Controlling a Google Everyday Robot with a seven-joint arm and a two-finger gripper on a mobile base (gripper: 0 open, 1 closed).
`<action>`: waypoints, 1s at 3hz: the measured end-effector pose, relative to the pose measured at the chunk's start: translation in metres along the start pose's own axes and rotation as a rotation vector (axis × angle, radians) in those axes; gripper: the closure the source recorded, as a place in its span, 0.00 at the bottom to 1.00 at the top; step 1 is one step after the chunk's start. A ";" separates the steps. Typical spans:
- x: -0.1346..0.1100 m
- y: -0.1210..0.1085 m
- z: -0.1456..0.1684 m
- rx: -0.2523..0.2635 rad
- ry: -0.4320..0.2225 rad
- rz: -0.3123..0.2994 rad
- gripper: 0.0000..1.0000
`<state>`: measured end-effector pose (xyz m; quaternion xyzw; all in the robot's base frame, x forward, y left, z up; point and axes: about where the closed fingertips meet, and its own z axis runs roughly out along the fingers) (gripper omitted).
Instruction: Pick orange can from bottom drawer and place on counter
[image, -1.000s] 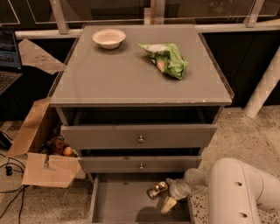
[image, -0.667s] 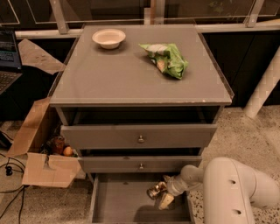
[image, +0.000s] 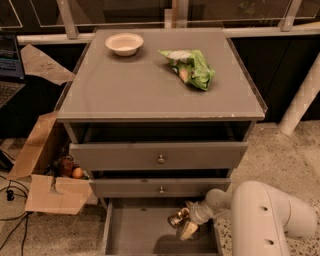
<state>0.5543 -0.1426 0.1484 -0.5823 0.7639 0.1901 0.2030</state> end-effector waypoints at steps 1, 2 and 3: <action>-0.002 -0.001 0.015 -0.040 -0.008 -0.011 0.00; -0.002 -0.001 0.015 -0.040 -0.008 -0.011 0.00; -0.002 -0.001 0.015 -0.040 -0.008 -0.011 0.16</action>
Offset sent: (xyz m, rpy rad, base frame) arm 0.0090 0.0074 -0.0129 0.0168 0.0269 0.0328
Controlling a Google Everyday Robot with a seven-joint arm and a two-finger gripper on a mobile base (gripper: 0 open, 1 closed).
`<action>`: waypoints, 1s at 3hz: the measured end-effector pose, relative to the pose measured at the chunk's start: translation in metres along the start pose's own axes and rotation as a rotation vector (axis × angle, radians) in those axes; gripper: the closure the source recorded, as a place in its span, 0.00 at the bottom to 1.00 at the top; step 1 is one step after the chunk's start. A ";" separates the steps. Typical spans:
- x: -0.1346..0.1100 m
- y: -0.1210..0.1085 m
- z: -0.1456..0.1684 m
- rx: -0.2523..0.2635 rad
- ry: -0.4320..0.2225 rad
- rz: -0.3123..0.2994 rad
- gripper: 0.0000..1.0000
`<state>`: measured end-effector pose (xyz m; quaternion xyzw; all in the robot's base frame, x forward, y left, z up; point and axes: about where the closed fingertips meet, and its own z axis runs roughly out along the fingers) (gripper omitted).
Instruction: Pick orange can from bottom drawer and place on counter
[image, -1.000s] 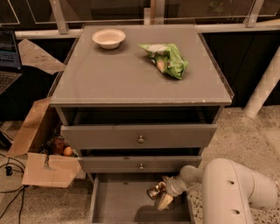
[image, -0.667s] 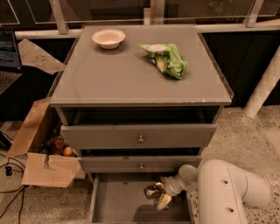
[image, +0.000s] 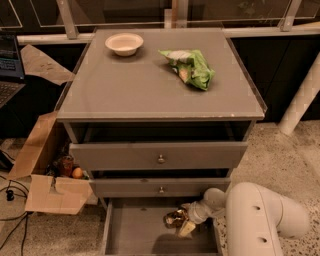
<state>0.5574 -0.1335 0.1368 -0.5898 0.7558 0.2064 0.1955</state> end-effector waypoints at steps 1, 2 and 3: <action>0.000 0.000 0.000 0.000 0.000 0.000 0.40; 0.000 0.000 0.000 0.000 0.000 0.000 0.64; 0.000 0.000 0.000 0.000 0.000 0.000 0.88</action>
Offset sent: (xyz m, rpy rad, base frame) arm 0.0000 0.0000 0.0000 0.0000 0.0000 0.0000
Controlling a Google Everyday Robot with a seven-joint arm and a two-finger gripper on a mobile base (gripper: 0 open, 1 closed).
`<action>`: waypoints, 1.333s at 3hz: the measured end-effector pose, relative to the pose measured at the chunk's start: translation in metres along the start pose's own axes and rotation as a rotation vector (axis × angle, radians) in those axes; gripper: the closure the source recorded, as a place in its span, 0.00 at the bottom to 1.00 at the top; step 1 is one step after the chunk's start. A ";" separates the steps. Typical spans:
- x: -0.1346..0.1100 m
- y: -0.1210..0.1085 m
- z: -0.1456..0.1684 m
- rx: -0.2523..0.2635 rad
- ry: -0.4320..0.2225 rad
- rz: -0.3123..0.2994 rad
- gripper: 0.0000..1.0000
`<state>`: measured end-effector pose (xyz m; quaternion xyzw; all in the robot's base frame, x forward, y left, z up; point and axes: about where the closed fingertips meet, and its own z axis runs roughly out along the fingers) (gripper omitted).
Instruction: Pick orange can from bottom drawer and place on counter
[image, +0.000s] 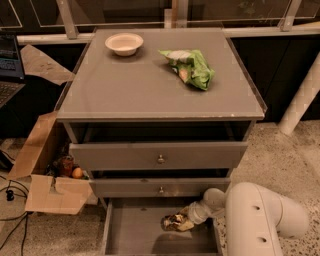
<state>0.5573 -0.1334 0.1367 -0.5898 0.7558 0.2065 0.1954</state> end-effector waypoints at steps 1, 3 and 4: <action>0.000 0.000 0.000 0.000 0.000 0.000 1.00; -0.015 0.009 -0.030 0.141 -0.060 0.008 1.00; -0.013 0.030 -0.054 0.245 -0.084 0.039 1.00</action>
Offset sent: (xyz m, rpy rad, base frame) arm -0.0042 0.0006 0.0249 0.0236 -0.1163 -0.0677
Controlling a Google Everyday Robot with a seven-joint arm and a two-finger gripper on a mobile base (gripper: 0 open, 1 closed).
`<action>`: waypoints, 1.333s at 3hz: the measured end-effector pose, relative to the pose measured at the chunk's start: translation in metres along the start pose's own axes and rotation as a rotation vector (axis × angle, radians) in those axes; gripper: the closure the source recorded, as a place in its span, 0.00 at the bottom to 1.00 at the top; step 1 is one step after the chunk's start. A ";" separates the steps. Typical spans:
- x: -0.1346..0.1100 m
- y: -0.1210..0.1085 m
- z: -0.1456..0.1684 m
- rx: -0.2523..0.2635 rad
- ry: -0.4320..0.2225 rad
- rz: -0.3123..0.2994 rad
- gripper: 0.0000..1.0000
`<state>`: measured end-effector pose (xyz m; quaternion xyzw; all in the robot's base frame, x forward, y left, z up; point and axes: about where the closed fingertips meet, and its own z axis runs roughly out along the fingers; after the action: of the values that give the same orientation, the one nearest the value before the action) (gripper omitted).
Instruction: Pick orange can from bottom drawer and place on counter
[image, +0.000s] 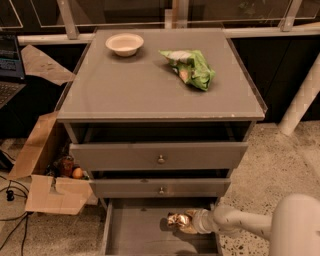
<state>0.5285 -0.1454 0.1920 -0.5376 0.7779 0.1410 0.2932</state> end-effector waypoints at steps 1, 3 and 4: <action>-0.002 0.011 -0.029 0.027 -0.011 0.006 1.00; -0.044 -0.011 -0.080 -0.034 -0.157 -0.138 1.00; -0.081 0.008 -0.111 -0.178 -0.256 -0.251 1.00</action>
Offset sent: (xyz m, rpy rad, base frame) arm -0.0527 -0.0007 0.1099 0.2190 0.0240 0.2976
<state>0.5079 -0.1410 0.3276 -0.6318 0.6456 0.2386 0.3563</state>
